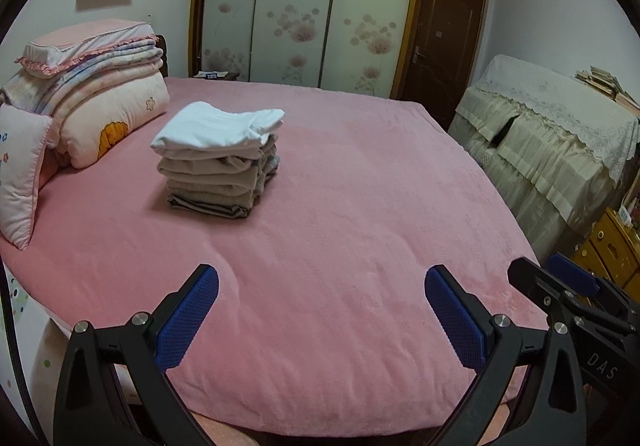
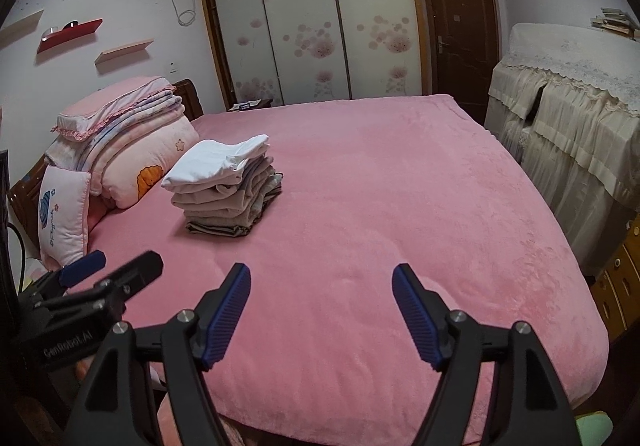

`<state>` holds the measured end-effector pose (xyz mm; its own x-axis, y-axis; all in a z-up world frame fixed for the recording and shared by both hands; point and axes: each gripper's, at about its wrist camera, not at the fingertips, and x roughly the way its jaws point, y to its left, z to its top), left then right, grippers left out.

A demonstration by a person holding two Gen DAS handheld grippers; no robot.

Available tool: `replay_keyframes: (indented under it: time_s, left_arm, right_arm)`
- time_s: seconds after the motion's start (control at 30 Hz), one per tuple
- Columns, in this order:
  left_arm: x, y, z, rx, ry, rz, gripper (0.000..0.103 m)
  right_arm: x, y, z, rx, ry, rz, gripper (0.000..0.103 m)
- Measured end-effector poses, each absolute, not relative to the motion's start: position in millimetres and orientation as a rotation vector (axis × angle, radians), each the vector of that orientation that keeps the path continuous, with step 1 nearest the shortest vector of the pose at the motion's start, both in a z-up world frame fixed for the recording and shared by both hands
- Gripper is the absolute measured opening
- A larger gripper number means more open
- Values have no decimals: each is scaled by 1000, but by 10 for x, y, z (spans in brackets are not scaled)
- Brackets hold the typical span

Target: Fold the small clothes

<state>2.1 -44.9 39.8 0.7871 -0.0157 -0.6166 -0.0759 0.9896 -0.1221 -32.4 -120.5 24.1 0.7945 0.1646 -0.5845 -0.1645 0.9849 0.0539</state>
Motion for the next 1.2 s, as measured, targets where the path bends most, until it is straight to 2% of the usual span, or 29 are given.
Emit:
replay_keyframes:
  time_s: [1.2]
  left_arm:
    - [82,-745,290,-97,707,88,102]
  right_arm:
    - [-334,-1419,146,-4,604,122,74]
